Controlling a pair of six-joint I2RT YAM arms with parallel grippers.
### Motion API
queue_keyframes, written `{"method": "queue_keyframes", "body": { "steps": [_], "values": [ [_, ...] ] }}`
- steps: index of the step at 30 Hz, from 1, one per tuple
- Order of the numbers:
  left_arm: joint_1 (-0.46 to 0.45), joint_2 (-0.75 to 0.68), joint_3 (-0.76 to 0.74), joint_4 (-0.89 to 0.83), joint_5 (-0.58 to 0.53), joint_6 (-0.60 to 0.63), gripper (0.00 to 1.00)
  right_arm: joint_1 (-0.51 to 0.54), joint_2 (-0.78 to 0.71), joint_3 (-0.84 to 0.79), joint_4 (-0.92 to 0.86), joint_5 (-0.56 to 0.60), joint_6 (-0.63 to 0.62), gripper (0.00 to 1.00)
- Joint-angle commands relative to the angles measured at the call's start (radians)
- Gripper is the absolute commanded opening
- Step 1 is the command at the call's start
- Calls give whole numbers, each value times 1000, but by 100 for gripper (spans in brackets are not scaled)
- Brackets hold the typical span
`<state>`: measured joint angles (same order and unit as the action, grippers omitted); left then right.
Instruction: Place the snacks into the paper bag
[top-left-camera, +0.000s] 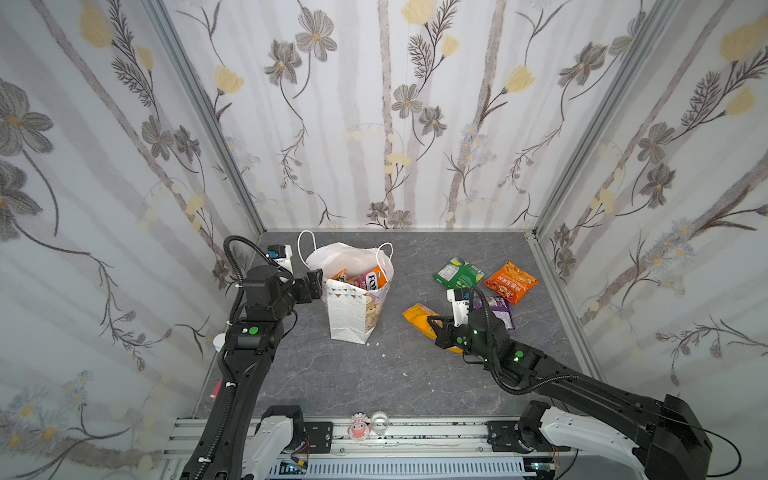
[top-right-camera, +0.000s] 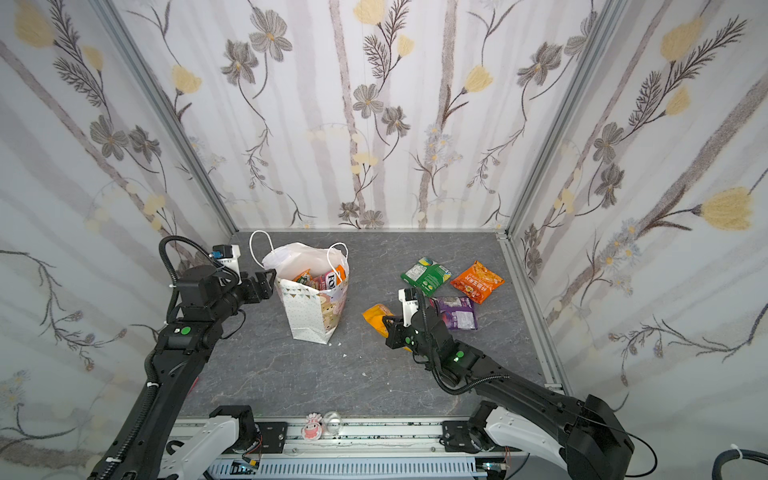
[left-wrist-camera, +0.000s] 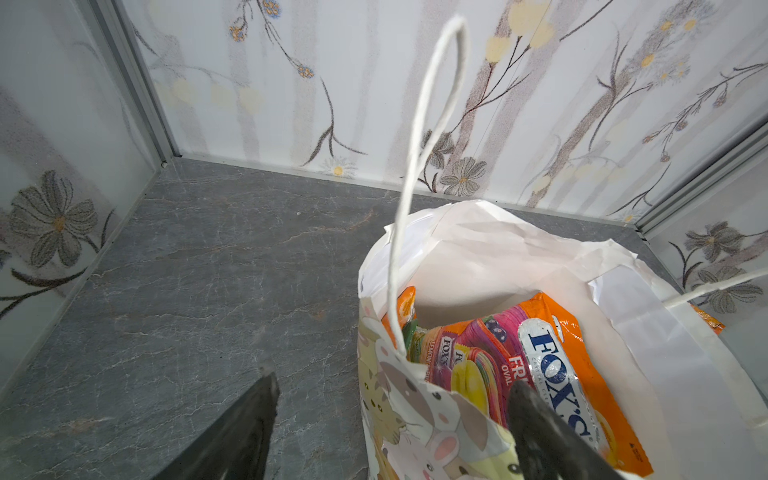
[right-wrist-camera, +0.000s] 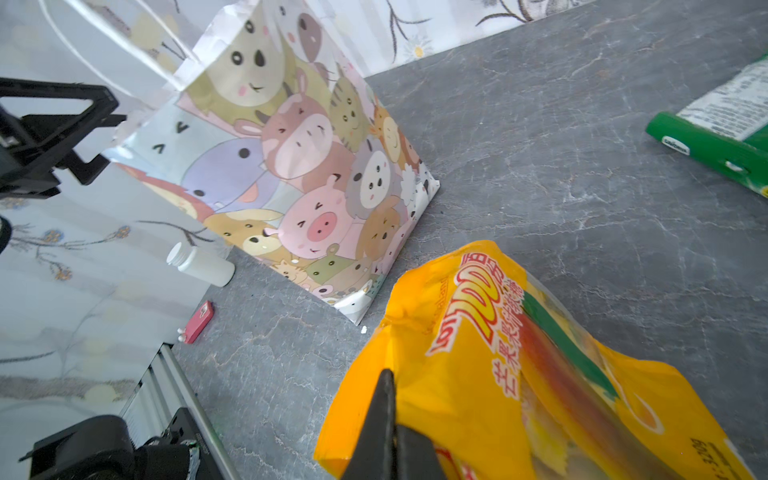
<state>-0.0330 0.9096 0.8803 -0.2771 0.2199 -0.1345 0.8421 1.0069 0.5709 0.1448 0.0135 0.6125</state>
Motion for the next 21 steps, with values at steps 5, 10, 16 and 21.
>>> {"method": "queue_keyframes", "body": {
  "steps": [5, 10, 16, 21],
  "values": [
    [1, -2, -3, 39, -11, 4, 87, -1, 0, 110, 49, -79, -129, 0],
    [0, -1, -1, 39, -12, 4, 87, 1, 25, 249, -27, -97, -199, 0],
    [2, -3, -1, 41, -11, 6, 87, 19, 75, 446, -134, -110, -295, 0],
    [1, 2, -1, 37, -7, 5, 87, 42, 121, 598, -195, -110, -367, 0]
  ]
}}
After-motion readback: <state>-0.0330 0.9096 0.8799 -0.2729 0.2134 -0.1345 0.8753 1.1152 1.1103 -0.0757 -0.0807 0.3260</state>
